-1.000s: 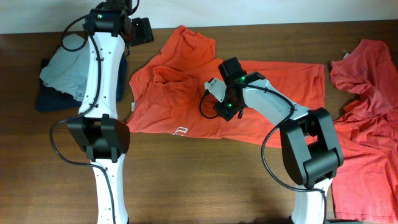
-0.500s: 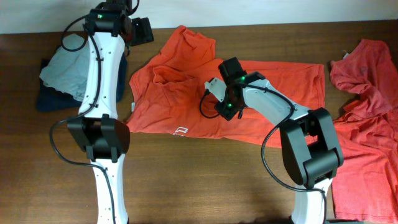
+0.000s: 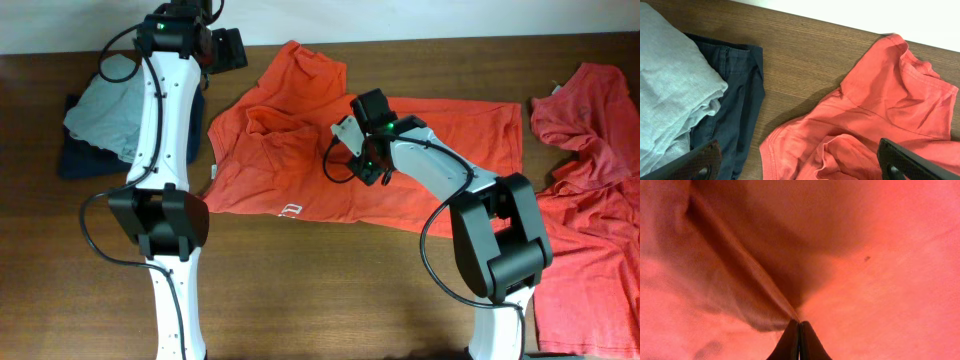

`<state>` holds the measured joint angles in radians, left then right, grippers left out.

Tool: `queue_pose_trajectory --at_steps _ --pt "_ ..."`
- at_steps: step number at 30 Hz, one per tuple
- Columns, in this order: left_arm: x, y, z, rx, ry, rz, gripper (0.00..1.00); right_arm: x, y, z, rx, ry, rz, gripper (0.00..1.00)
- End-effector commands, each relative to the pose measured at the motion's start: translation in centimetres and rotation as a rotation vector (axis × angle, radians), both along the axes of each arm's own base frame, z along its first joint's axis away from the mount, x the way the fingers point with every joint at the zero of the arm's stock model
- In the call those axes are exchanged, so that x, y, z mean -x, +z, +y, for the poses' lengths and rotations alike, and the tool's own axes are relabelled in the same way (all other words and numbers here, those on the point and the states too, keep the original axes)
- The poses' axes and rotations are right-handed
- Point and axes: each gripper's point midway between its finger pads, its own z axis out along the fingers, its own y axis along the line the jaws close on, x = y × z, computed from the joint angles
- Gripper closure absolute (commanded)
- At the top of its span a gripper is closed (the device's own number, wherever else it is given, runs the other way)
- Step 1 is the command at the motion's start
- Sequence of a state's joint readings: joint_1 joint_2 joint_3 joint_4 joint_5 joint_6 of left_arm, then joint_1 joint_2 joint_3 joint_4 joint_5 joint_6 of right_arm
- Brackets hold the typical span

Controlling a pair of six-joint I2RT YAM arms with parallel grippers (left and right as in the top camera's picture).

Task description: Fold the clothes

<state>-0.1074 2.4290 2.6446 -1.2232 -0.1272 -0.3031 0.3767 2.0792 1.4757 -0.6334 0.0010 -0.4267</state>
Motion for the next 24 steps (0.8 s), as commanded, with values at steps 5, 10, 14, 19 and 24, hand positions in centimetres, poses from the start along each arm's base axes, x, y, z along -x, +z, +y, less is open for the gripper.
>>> queue_pose_trajectory --at_steps 5,10,14,19,24 --pt "0.0 0.4 -0.1 0.001 -0.002 -0.009 0.01 -3.4 1.7 0.7 -0.002 0.029 -0.149 0.96" --pt "0.0 0.4 -0.1 0.001 -0.002 -0.009 0.01 -4.5 2.4 1.1 -0.018 0.029 -0.2 0.51" --pt "0.0 0.4 -0.1 0.001 -0.002 -0.009 0.01 -6.1 3.3 -0.3 0.016 -0.042 -0.271 0.3" --pt "0.0 0.4 -0.1 0.001 -0.002 -0.009 0.01 -8.3 8.0 -3.4 0.0 -0.324 -0.383 0.3" --pt "0.0 0.4 -0.1 0.001 -0.002 -0.009 0.01 -8.1 13.6 -6.5 -0.053 -0.481 -0.402 0.28"
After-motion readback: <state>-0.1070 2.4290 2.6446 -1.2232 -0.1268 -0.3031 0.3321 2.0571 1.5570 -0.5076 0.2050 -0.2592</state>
